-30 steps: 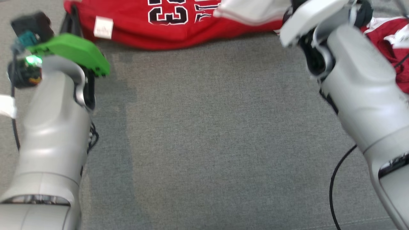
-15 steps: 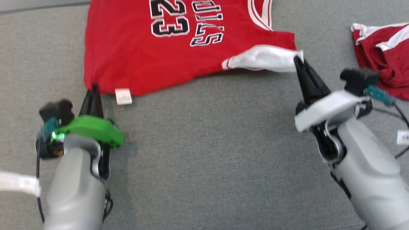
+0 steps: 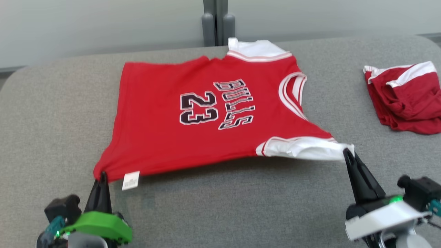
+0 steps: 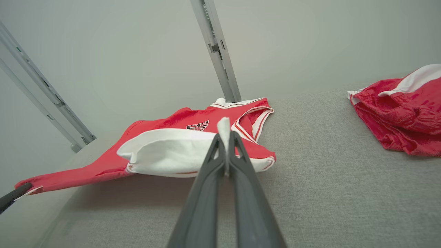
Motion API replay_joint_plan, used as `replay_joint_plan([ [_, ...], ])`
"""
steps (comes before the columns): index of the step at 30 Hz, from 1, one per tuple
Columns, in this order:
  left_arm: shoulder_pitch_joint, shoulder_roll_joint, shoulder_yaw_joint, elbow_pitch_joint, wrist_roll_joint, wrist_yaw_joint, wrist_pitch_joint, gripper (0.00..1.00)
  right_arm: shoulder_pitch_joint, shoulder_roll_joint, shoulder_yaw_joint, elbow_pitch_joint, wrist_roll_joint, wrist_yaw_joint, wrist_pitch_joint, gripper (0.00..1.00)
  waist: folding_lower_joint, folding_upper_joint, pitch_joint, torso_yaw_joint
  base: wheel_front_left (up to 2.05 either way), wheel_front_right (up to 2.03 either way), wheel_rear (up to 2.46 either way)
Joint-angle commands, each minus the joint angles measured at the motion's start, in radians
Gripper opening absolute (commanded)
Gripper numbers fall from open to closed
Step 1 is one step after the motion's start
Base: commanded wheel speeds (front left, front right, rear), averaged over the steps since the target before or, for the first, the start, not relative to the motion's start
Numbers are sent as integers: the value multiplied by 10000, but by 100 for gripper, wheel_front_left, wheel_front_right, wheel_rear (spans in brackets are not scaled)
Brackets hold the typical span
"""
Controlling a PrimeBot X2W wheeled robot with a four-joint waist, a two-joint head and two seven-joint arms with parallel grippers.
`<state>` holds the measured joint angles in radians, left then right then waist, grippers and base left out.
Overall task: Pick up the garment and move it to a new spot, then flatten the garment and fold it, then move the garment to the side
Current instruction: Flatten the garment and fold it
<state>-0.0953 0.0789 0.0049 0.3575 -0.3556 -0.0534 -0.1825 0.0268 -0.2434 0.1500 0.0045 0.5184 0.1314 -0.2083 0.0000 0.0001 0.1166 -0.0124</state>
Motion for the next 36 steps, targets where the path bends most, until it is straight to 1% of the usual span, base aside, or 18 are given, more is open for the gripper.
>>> replay_joint_plan([
  [1,576,32,28,-635,-10,205,288,0,580,156,-261,-501,-238,-16,283,0,0,-1,-425,16,0,0,0],
  [5,1715,12,-70,-2521,-10,620,1276,0,1683,647,-734,-1851,-625,-14,1144,0,0,-1,-494,28,0,0,0],
  [7,2011,45,-131,-3218,15,747,1677,0,1972,802,-907,-2219,-717,-16,1438,0,0,-1,-484,24,0,0,0],
  [9,2200,121,-194,-3593,20,821,2091,0,2068,895,-965,-2406,-783,-14,1667,0,0,-1,-470,3,0,0,0],
  [10,2241,200,-280,-3773,1,824,2516,0,1975,901,-955,-2390,-796,-14,1849,0,0,-1,-437,-18,0,0,0],
  [15,1587,391,-417,-3550,-215,714,3454,0,1282,678,-891,-1957,-672,-14,2099,0,0,-1,-152,-39,0,0,0],
  [19,807,610,-450,-2930,-365,593,3979,0,252,294,-571,-1145,-467,-16,2154,0,0,-1,299,-110,0,0,0],
  [24,-399,765,-438,-1896,-548,436,4344,0,-1430,-251,83,351,-111,-14,1929,0,0,-1,912,-90,0,0,0],
  [30,-1553,765,-547,-915,-648,242,4320,0,-3002,-682,747,2003,228,-14,1351,0,0,-1,1390,43,0,0,0],
  [36,-2204,732,-689,-163,-629,98,4142,0,-4259,-1037,1536,3500,621,-14,573,0,0,-1,1631,123,0,0,0],
])
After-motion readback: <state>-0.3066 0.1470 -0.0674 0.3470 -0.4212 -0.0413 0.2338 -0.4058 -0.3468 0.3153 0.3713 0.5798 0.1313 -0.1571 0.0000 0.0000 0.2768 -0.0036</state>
